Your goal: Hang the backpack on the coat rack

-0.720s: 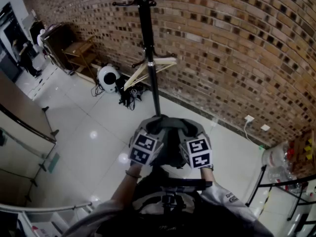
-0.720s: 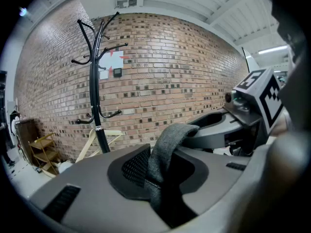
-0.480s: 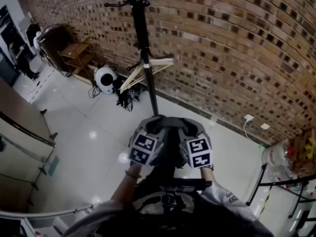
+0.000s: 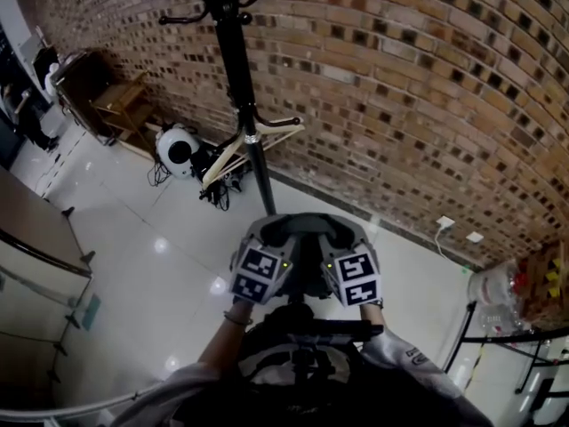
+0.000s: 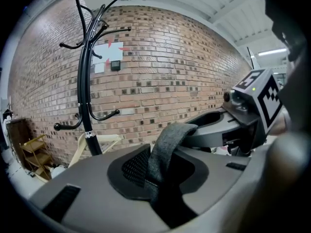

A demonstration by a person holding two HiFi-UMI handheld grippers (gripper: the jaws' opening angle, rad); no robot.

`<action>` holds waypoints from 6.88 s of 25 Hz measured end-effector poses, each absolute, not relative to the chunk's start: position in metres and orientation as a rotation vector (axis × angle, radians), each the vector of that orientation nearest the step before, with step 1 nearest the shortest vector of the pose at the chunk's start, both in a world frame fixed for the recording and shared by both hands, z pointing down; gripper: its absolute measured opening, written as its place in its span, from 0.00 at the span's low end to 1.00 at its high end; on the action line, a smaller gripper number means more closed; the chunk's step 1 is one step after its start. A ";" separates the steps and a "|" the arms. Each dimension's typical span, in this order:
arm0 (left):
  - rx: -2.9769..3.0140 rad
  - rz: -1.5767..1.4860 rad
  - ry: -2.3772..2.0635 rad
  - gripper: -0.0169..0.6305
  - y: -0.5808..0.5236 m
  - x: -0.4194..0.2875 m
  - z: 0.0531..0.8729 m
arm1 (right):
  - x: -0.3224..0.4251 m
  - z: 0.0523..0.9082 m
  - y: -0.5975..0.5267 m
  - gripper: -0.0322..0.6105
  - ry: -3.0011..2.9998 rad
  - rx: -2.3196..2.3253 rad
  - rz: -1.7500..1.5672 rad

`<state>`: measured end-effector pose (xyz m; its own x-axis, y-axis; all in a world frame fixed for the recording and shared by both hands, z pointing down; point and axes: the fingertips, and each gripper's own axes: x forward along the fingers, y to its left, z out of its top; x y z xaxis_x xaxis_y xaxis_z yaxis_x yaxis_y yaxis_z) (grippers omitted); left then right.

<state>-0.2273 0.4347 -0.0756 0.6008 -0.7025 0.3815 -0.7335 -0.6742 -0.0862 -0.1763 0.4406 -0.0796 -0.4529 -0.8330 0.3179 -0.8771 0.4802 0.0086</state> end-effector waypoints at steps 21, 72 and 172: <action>2.749 0.594 -1.323 0.15 0.280 -0.226 -0.112 | -0.175 -0.114 0.277 0.16 -2.512 1.371 0.095; 2.023 0.424 -1.955 0.17 0.183 -0.271 -0.072 | -0.271 -0.079 0.148 0.16 -2.604 -0.018 -0.375; 2.405 0.202 -1.535 0.02 0.320 -0.251 -0.062 | -0.207 -0.072 0.325 0.06 -2.781 1.083 0.607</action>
<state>-0.2510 0.3202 -0.0619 0.4254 -0.8652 0.2656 -0.9044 -0.3958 0.1592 -0.2074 0.3251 -0.0722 -0.7431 -0.6287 0.2292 -0.6670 0.6684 -0.3292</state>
